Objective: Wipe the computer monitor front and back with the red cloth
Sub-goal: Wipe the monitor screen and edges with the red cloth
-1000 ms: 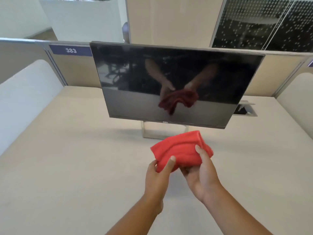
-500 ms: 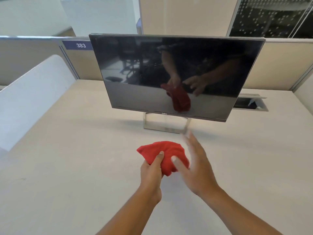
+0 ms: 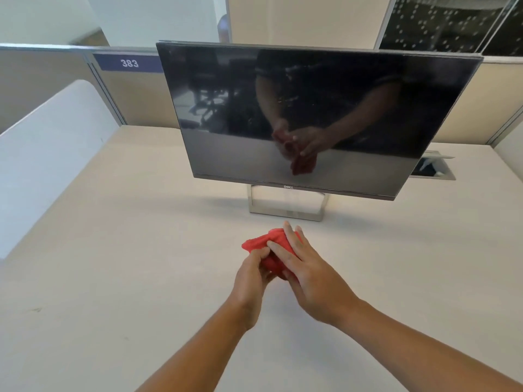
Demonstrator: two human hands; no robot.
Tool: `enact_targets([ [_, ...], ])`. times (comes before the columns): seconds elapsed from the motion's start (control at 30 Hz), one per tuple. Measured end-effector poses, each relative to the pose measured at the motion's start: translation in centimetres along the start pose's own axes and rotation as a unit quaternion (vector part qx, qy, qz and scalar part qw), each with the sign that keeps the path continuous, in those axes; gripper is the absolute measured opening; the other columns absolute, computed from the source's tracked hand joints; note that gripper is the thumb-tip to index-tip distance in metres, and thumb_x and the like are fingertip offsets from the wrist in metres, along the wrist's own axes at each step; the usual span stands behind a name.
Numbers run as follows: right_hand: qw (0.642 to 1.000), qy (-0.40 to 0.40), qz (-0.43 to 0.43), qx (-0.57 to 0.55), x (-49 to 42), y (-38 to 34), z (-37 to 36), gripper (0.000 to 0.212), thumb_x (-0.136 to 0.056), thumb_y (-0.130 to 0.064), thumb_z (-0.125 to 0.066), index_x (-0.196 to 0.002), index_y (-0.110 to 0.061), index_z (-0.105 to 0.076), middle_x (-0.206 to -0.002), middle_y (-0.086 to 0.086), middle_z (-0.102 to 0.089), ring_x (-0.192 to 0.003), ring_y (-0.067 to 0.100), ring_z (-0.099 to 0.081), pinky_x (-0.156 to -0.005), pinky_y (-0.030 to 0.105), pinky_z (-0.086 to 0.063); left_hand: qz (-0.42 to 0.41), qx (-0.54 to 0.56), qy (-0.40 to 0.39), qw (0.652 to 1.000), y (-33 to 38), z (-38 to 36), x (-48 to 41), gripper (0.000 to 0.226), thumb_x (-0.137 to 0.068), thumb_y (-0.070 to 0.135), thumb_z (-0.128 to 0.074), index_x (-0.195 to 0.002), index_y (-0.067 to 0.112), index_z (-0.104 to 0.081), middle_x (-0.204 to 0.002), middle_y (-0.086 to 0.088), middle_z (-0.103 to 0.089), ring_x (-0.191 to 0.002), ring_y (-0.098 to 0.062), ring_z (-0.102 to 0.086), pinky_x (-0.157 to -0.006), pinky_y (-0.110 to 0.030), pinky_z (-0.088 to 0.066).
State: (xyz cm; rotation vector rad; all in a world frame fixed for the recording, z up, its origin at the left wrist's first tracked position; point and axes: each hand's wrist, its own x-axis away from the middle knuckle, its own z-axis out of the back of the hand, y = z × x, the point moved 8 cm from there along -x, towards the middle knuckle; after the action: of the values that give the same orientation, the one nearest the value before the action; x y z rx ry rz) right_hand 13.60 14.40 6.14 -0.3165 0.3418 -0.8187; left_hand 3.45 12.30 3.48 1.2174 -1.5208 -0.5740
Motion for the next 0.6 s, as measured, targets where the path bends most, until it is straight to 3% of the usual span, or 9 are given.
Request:
enact_targets([
  [0.13, 0.998, 0.029, -0.011, 0.057, -2.8, 2.6, -1.0, 0.069, -0.098, -0.004, -0.054, -0.157, -0.016, -0.021, -0.167, 0.006, -0.007, -0.152, 0.034, -0.007, -0.114, 0.041, -0.028, -0.12, -0.193, 0.074, 0.971, 3.0, 6.1, -3.9, 0.032, -0.103, 0.035, -0.04, -0.111, 0.023, -0.068, -0.114, 0.003, -0.07, -0.113, -0.015, -0.062, -0.099, -0.034, -0.047],
  [0.17, 0.996, 0.039, -0.025, 0.076, -3.5, 3.8, -1.0, 0.067, -0.097, -0.001, -0.054, -0.156, -0.012, -0.026, -0.166, 0.009, -0.012, -0.152, 0.037, -0.009, -0.116, 0.045, -0.027, -0.15, -0.286, 0.098, 0.941, 3.6, 8.2, -5.0, 0.03, -0.102, 0.035, -0.045, -0.117, 0.02, -0.066, -0.122, 0.002, -0.066, -0.117, -0.017, -0.06, -0.101, -0.034, -0.045],
  [0.27, 0.981, 0.037, -0.105, 0.159, -5.5, 8.3, -1.3, 0.059, -0.096, -0.004, -0.055, -0.151, -0.006, -0.034, -0.162, 0.016, -0.023, -0.15, 0.041, -0.015, -0.114, 0.059, -0.031, -0.202, -0.558, 0.149, 0.791, 4.8, 14.6, -7.6, 0.046, -0.099, 0.041, -0.048, -0.133, 0.011, -0.056, -0.141, -0.005, -0.054, -0.127, -0.025, -0.052, -0.107, -0.039, -0.04],
  [0.37, 0.962, 0.016, -0.193, 0.192, -6.5, 11.8, -1.6, 0.06, -0.094, -0.003, -0.056, -0.15, -0.011, -0.037, -0.16, 0.02, -0.026, -0.15, 0.037, -0.017, -0.105, 0.059, -0.043, -0.177, -0.667, 0.158, 0.706, 4.1, 19.2, -9.3, 0.072, -0.092, 0.056, -0.026, -0.142, 0.009, -0.047, -0.155, -0.006, -0.039, -0.145, -0.023, -0.031, -0.119, -0.039, -0.023],
  [0.43, 0.956, 0.006, -0.194, 0.22, -6.8, 12.2, -2.0, 0.067, -0.086, 0.003, -0.06, -0.148, -0.021, -0.045, -0.159, 0.02, -0.029, -0.148, 0.041, -0.021, -0.098, 0.055, -0.049, -0.17, -0.692, 0.151, 0.685, 3.1, 20.2, -9.7, 0.08, -0.09, 0.061, -0.016, -0.147, 0.011, -0.042, -0.159, -0.003, -0.032, -0.15, -0.019, -0.021, -0.122, -0.038, -0.016],
  [0.5, 0.957, -0.009, -0.176, 0.23, -6.9, 11.8, -2.9, 0.061, -0.084, -0.001, -0.061, -0.141, -0.024, -0.054, -0.156, 0.019, -0.036, -0.143, 0.047, -0.031, -0.095, 0.054, -0.051, -0.179, -0.694, 0.159, 0.679, 2.9, 20.2, -9.8, 0.079, -0.09, 0.063, -0.017, -0.147, 0.012, -0.041, -0.16, -0.002, -0.031, -0.15, -0.017, -0.019, -0.123, -0.037, -0.014],
  [0.57, 0.956, -0.002, -0.195, 0.22, -6.9, 12.1, -3.5, 0.046, -0.093, -0.027, -0.057, -0.139, -0.026, -0.055, -0.156, 0.016, -0.037, -0.142, 0.044, -0.033, -0.103, 0.055, -0.046, -0.18, -0.693, 0.162, 0.679, 3.1, 20.1, -9.9, 0.078, -0.09, 0.063, -0.019, -0.147, 0.014, -0.04, -0.16, 0.0, -0.03, -0.15, -0.016, -0.018, -0.123, -0.036, -0.013],
  [0.6, 0.954, 0.004, -0.214, 0.21, -6.8, 12.4, -3.6, 0.049, -0.094, -0.043, -0.054, -0.141, -0.028, -0.052, -0.157, 0.013, -0.035, -0.143, 0.042, -0.031, -0.108, 0.054, -0.042, -0.18, -0.692, 0.162, 0.68, 3.1, 20.1, -10.0, 0.077, -0.091, 0.063, -0.02, -0.147, 0.014, -0.04, -0.16, 0.0, -0.029, -0.15, -0.016, -0.017, -0.123, -0.036, -0.013],
])
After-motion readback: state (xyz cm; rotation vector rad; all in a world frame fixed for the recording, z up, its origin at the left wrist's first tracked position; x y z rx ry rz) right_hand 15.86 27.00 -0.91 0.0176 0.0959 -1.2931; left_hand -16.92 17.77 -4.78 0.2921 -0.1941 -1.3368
